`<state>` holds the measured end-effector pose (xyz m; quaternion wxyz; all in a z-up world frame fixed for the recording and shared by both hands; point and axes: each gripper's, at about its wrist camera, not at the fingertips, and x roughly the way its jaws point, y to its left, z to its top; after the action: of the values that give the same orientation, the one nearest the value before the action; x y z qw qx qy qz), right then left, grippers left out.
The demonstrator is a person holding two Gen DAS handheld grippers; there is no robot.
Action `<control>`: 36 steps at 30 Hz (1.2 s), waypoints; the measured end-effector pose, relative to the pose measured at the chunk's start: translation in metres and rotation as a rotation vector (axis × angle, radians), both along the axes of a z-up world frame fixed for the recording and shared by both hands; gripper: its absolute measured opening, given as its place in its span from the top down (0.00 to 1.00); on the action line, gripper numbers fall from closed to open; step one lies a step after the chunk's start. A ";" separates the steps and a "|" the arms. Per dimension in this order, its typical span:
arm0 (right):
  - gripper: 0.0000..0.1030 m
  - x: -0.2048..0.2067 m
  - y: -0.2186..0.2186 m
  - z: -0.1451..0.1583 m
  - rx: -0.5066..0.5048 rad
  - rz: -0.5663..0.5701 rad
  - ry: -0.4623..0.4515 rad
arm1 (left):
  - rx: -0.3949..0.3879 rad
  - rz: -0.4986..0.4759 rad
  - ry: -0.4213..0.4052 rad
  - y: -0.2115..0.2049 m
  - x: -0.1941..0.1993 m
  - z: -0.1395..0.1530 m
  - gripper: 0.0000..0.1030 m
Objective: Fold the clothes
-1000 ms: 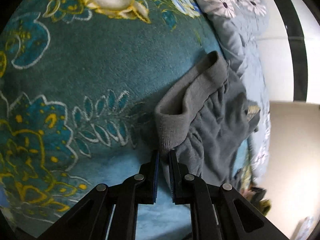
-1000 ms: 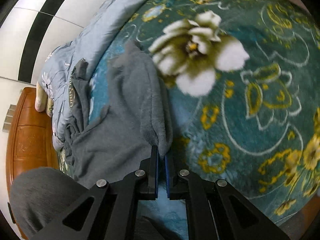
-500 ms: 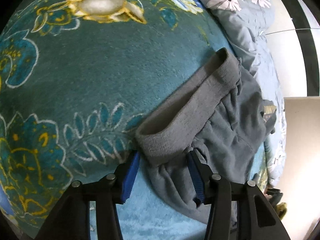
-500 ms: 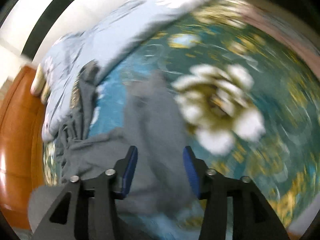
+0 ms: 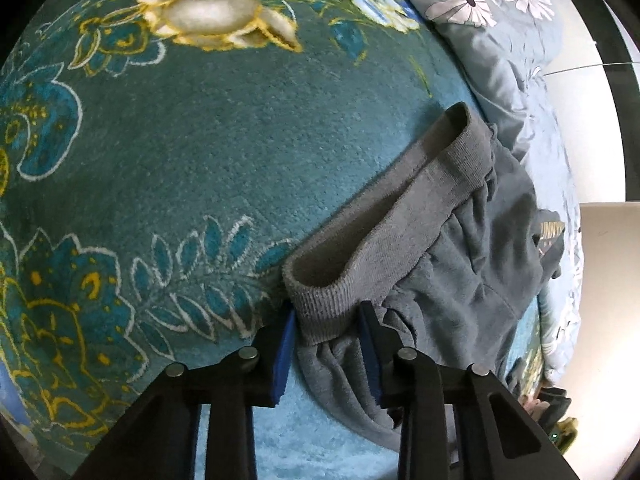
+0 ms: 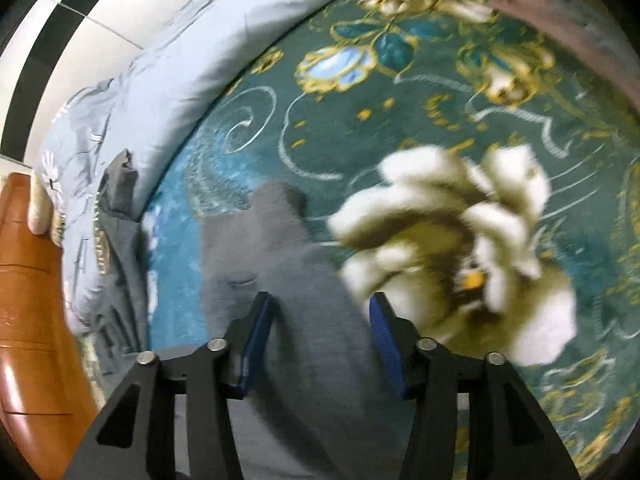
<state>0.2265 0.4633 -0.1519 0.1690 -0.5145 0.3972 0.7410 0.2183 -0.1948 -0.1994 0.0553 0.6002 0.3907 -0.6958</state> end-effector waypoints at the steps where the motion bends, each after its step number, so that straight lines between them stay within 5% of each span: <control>1: 0.96 -0.003 -0.004 0.000 0.003 0.009 -0.013 | -0.005 0.002 0.006 0.000 0.000 0.002 0.77; 6: 0.96 0.001 -0.002 0.060 0.110 0.051 0.129 | -0.025 0.000 0.076 0.003 -0.002 0.027 0.88; 9: 0.97 0.051 0.024 0.126 0.199 -0.035 0.311 | -0.006 0.002 0.176 -0.001 -0.004 0.055 0.89; 12: 0.96 0.103 0.040 0.135 0.244 -0.105 0.340 | -0.011 -0.009 0.223 -0.012 0.000 0.068 0.89; 18: 0.96 0.174 0.051 0.037 0.095 -0.246 0.152 | -0.010 0.047 0.094 -0.010 0.012 0.019 0.90; 21: 0.96 0.183 0.047 0.015 0.043 -0.287 0.126 | -0.008 0.075 0.088 -0.012 0.009 0.019 0.90; 29: 0.97 0.162 0.039 0.087 0.131 -0.221 0.295 | -0.002 0.036 0.302 -0.023 0.002 0.095 0.91; 31: 0.97 0.168 0.034 0.092 0.153 -0.212 0.313 | -0.037 0.017 0.274 -0.026 0.013 0.084 0.90; 36: 0.96 0.200 0.036 0.012 0.045 -0.289 0.094 | -0.002 0.097 0.077 -0.043 0.048 0.016 0.90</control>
<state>0.4270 0.4996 -0.1403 0.2668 -0.4126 0.4578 0.7409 0.2662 -0.2376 -0.1834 0.0744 0.5532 0.4207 -0.7152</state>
